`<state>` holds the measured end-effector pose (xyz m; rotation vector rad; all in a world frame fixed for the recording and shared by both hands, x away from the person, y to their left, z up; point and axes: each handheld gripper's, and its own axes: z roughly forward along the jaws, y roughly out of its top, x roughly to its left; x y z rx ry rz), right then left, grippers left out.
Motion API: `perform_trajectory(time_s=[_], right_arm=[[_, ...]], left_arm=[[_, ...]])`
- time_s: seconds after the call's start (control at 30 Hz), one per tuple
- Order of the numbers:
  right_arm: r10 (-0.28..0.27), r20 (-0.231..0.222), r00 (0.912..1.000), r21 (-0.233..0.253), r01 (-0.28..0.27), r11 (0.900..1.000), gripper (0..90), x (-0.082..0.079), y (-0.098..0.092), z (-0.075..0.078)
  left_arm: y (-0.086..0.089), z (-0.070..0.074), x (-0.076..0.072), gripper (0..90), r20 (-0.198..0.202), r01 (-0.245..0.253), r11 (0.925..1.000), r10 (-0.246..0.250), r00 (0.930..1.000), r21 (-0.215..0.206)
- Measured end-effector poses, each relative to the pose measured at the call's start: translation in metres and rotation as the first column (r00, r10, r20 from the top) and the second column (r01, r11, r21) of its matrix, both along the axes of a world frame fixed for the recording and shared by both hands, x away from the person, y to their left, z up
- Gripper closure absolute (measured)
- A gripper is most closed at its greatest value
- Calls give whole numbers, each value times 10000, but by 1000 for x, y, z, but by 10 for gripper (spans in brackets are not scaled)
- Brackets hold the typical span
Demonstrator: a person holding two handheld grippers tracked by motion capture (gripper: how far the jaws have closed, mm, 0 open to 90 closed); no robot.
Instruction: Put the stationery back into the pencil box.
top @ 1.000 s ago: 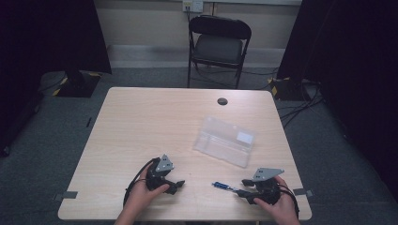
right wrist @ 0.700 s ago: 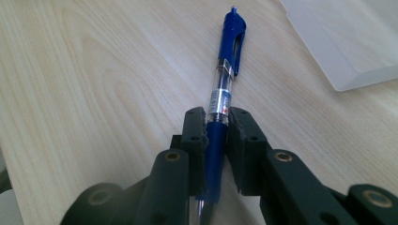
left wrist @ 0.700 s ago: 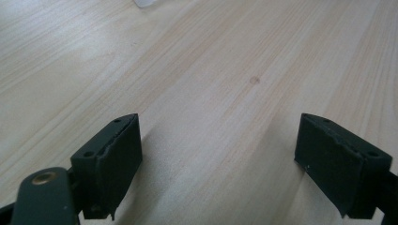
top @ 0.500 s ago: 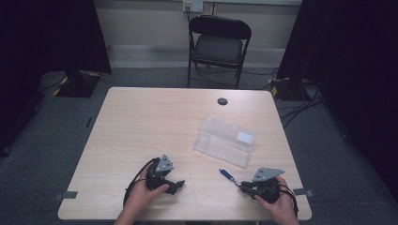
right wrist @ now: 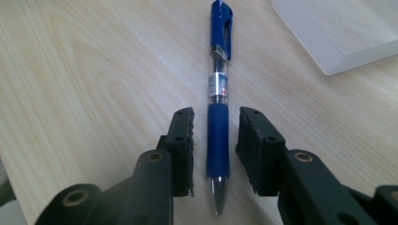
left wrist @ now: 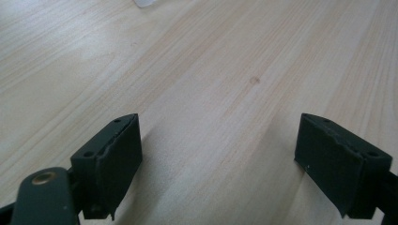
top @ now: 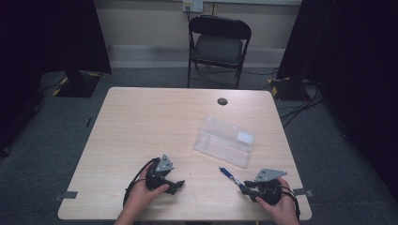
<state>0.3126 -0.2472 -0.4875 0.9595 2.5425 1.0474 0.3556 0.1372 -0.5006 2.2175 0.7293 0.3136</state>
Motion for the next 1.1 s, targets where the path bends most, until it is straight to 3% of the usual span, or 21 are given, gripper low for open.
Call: perform_trajectory(time_s=[0.13, 0.17, 0.23, 0.53, 0.67, 1.1], right_arm=[[103, 137, 9999, -301, -99, 9995, 682, -3, 1, 1], [-101, 143, 9998, -329, 105, 9994, 777, -3, 1, 1], [-93, 104, 9999, -141, 95, 9999, 800, -3, -1, 0], [-398, -174, 9991, -172, 395, 9991, 811, -1, 1, 2], [-538, -463, 9975, 126, 545, 9984, 811, 0, -1, 2], [-394, -538, 9978, 284, 410, 9988, 811, 3, -4, 4]], left_arm=[[0, 0, 0, 147, 1, -7, 10000, 7, 10000, -6], [0, 0, 0, 147, 1, -5, 10000, 5, 10000, -9], [0, 0, 0, 147, -1, 6, 10000, -6, 10000, -2], [0, 0, 0, 147, 5, -51, 10000, 51, 10000, -56], [0, 0, 0, 147, 4, -51, 10000, 51, 10000, -56], [0, 0, 0, 147, 0, -54, 10000, 54, 10000, -62]])
